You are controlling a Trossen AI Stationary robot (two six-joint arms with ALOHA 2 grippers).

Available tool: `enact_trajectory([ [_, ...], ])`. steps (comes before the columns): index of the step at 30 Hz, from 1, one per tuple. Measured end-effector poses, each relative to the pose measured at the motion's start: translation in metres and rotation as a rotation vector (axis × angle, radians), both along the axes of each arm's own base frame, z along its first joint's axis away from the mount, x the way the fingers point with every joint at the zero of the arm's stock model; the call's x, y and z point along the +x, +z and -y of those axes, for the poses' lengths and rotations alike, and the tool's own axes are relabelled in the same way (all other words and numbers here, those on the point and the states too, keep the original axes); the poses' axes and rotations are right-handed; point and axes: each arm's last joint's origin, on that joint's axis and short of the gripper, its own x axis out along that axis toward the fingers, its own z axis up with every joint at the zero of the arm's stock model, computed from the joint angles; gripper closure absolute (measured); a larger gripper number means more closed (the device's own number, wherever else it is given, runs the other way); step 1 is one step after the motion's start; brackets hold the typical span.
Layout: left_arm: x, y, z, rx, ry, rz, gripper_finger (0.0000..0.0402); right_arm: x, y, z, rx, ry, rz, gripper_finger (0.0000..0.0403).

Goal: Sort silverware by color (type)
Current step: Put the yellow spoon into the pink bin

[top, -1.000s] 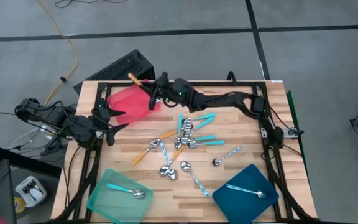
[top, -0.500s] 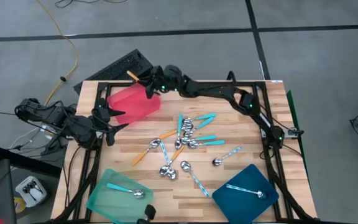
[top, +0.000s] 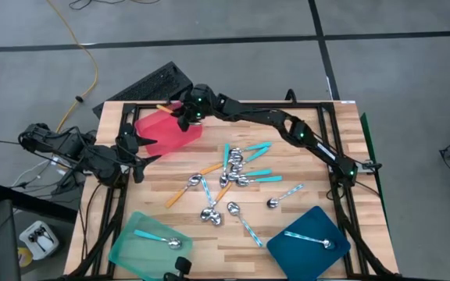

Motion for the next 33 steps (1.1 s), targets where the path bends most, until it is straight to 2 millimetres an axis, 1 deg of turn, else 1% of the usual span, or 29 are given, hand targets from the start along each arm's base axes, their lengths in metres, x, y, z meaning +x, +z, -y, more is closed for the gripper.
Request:
enact_trajectory([
  [3,0.000,0.000,0.000,0.000,0.000,0.000,0.0175,0.001,0.002,0.000,0.010,0.014,0.021,0.0325],
  [12,0.000,0.000,0.000,0.001,0.002,0.002,0.0175,0.003,0.003,-0.006,-0.034,0.038,0.026,0.0325],
  [17,0.000,0.000,0.000,0.002,0.003,0.002,0.0175,0.004,-0.002,-0.011,-0.024,0.101,0.008,0.0325],
  [20,0.000,0.000,0.000,0.001,0.003,0.003,0.0175,0.004,-0.001,-0.012,-0.046,0.129,0.016,0.0325],
  [24,0.000,0.000,0.000,0.001,0.003,0.003,0.0175,0.006,0.002,-0.016,-0.061,0.232,0.060,0.0325],
  [27,0.000,0.000,0.000,0.002,0.003,0.003,0.0175,0.011,0.005,-0.025,-0.104,0.336,0.151,0.0325],
  [30,0.000,0.000,0.000,0.002,0.004,0.003,0.0175,0.013,0.011,-0.029,-0.076,0.417,0.229,0.0325],
  [33,0.000,0.000,0.000,0.002,0.005,0.003,0.0175,0.012,0.014,-0.028,-0.066,0.448,0.241,0.0325],
])
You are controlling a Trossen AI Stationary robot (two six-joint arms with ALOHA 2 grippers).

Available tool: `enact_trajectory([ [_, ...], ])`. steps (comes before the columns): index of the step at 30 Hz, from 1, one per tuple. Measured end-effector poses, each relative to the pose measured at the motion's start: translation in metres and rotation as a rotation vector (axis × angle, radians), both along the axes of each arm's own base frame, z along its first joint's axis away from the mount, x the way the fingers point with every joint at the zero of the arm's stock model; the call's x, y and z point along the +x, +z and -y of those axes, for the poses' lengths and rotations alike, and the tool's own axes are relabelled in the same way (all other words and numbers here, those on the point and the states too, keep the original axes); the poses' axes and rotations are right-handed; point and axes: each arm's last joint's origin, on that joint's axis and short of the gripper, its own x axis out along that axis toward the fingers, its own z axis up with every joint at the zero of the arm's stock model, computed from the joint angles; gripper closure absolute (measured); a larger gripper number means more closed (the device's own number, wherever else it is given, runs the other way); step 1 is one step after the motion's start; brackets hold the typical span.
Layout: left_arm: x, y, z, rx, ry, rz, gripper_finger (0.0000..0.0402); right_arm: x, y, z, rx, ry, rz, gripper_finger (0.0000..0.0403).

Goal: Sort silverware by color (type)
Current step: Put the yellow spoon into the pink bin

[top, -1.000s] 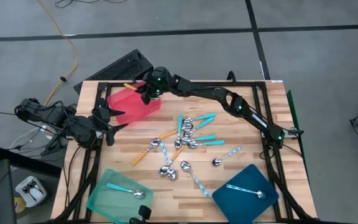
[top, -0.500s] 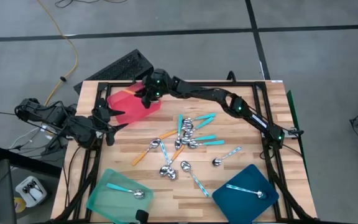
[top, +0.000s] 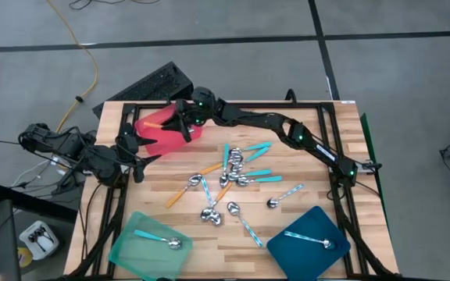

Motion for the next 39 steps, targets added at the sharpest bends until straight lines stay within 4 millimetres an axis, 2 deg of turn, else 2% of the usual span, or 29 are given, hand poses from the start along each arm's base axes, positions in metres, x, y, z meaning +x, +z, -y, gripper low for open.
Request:
enact_trajectory([
  [9,0.000,0.000,0.000,0.000,0.002,0.001,0.0175,0.004,-0.001,-0.015,-0.014,0.132,0.024,0.0325],
  [11,0.000,0.000,0.000,0.000,0.002,0.001,0.0175,0.008,-0.013,-0.016,-0.016,0.134,0.046,0.0325],
  [16,0.000,0.000,0.000,-0.001,0.003,0.001,0.0175,0.012,-0.047,0.003,0.163,0.050,0.035,0.0325],
  [21,0.000,0.000,0.000,-0.002,0.003,0.002,0.0175,0.010,-0.041,0.016,0.192,-0.106,0.054,0.0325],
  [25,0.000,0.000,0.000,0.000,0.002,0.001,0.0175,0.012,-0.055,0.014,0.189,-0.181,-0.040,0.0325],
  [29,0.000,0.000,0.000,0.001,0.002,0.000,0.0175,0.016,-0.057,0.006,0.127,-0.278,-0.059,0.0325],
  [34,0.000,0.000,0.000,0.001,0.002,0.000,0.0175,0.017,-0.054,0.004,0.112,-0.298,-0.077,0.0325],
  [39,0.000,0.000,0.000,0.007,0.011,0.002,0.0175,0.013,-0.052,0.012,0.109,-0.288,-0.089,0.0325],
])
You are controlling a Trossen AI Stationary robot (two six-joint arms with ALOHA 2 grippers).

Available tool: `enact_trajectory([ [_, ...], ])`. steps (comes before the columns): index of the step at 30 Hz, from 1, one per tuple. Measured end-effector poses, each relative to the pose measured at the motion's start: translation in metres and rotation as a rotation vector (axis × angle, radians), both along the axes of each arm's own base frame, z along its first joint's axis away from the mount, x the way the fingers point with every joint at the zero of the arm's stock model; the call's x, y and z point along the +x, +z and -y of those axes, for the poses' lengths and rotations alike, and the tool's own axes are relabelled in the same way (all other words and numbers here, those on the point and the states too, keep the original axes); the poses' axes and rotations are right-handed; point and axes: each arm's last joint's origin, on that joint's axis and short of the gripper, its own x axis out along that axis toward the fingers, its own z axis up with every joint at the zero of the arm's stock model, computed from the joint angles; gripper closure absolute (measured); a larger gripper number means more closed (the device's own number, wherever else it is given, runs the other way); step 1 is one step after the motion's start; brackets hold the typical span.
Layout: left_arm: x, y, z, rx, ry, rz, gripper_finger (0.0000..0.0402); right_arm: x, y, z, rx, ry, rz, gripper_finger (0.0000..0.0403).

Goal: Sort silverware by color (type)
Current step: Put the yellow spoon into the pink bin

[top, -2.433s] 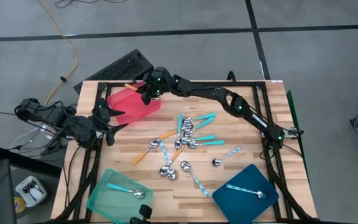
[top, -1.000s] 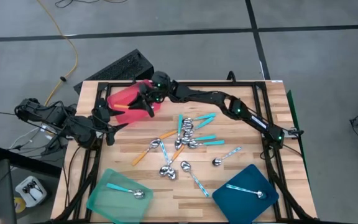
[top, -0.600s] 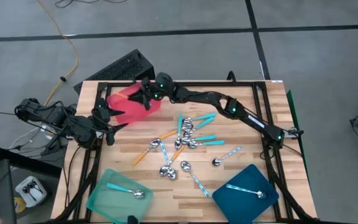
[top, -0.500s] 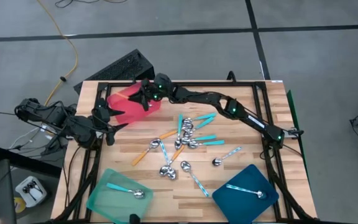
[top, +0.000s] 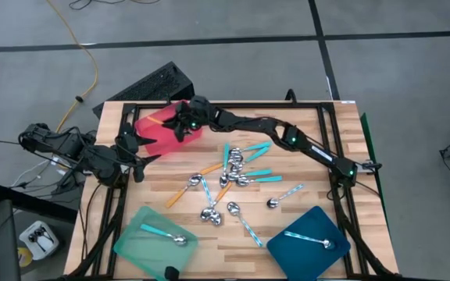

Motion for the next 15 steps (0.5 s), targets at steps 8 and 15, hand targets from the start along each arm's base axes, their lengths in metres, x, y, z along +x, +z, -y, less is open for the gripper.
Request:
enact_trajectory([
  [8,0.000,0.000,-0.001,0.021,0.026,0.005,0.0175,-0.018,0.052,-0.009,-0.092,-0.033,-0.143,0.0325],
  [15,0.000,0.000,-0.001,0.023,0.029,0.005,0.0175,-0.037,0.056,-0.009,-0.249,-0.128,-0.407,0.0325],
])
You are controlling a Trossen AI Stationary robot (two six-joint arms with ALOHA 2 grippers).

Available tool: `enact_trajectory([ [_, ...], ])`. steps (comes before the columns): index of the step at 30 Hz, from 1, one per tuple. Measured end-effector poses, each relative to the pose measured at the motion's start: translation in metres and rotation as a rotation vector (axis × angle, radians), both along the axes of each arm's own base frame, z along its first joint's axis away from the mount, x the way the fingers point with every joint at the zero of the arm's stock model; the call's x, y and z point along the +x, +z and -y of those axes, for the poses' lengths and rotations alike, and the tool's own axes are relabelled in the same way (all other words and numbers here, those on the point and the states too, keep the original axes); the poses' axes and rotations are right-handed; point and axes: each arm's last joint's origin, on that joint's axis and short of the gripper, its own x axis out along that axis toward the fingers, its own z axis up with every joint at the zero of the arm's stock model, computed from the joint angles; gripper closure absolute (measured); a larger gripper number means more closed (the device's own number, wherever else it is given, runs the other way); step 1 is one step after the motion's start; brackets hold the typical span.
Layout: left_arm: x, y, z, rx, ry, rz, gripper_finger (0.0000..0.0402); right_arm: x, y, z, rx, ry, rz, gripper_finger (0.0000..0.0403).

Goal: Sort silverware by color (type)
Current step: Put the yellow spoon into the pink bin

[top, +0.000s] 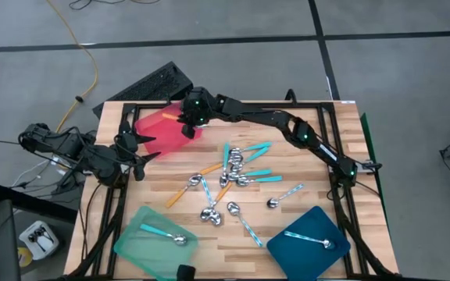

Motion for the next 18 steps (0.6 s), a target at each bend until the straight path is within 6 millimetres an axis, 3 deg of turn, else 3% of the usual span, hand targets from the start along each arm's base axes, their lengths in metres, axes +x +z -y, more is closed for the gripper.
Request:
enact_trajectory([
  [3,0.000,0.000,0.000,0.002,0.003,0.000,0.0175,-0.004,-0.002,0.006,-0.007,-0.026,-0.029,0.0325],
  [8,0.000,0.000,0.000,0.002,0.003,0.000,0.0175,0.001,-0.023,0.010,0.003,-0.018,-0.045,0.0325],
  [14,0.000,0.000,0.000,0.003,0.003,0.000,0.0175,0.006,-0.014,0.005,-0.018,0.035,0.046,0.0325],
  [18,0.000,0.000,0.000,0.002,0.003,0.001,0.0175,0.015,-0.032,0.006,-0.008,0.041,0.079,0.0325],
])
